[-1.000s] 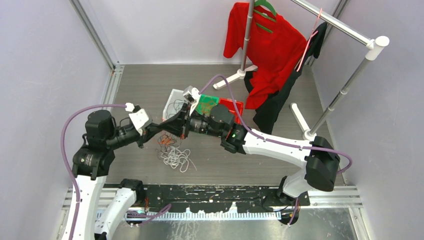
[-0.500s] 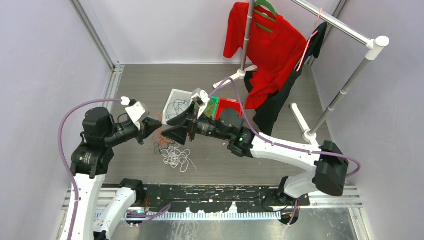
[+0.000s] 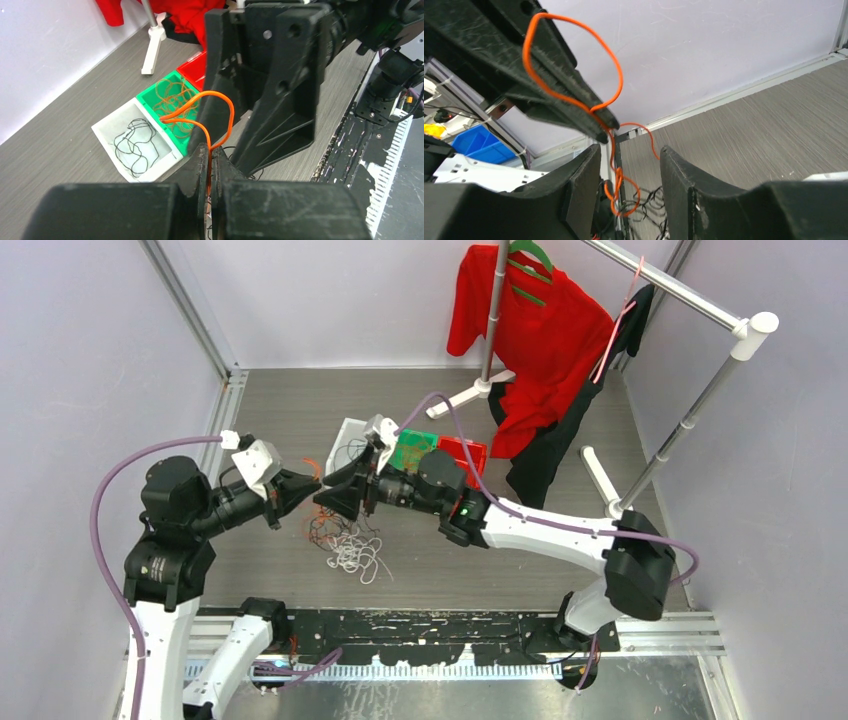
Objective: Untangle the cables
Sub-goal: Untie the cable.
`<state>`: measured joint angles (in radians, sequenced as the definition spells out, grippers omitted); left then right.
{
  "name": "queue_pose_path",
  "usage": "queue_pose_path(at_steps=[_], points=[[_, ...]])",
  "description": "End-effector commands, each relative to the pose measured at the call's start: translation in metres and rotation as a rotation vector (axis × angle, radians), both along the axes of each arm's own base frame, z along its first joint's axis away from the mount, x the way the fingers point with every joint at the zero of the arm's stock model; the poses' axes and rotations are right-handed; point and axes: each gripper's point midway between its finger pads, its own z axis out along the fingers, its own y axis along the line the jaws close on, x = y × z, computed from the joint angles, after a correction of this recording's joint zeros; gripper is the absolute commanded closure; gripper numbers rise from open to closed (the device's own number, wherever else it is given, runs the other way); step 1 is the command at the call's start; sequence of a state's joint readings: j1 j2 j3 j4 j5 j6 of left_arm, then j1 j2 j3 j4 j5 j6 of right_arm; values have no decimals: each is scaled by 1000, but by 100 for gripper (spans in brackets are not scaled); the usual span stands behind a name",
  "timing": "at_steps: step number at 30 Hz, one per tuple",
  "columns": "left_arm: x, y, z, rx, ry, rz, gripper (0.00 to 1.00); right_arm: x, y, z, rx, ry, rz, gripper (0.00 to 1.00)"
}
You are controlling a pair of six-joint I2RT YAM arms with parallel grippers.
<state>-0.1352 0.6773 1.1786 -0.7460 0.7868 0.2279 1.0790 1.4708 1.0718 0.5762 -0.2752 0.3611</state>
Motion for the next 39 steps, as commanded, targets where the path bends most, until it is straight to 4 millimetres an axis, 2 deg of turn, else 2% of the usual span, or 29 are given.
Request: queue_pose_path(at_steps=[1,4,9,15,21,25,28,30,35,39], points=[[-2,-3,22,-27,-37,-14,100,0,18,34,93,-63,29,48],[1,-3,24,-27,-37,-12,100,3,28,19,77,-44,31,52],[0,-3,48,-42,-88,-12,100,16,32,-36,-12,3,-32,62],[-4,-3,103,-92,-192,-6,100,26,22,-106,-101,41,-107,64],[-14,1,163,-121,-346,19,100,30,12,-157,-161,100,-160,63],[-21,4,192,-117,-430,27,100,30,9,-188,-196,144,-174,61],[-25,5,210,-109,-495,21,100,28,9,-200,-206,165,-174,59],[-27,4,221,-104,-524,9,100,27,7,-200,-202,170,-176,56],[-24,-3,246,-115,-585,-44,100,23,2,-180,-187,147,-164,50],[-21,-5,278,-147,-695,-55,100,19,-2,-165,-195,127,-154,47]])
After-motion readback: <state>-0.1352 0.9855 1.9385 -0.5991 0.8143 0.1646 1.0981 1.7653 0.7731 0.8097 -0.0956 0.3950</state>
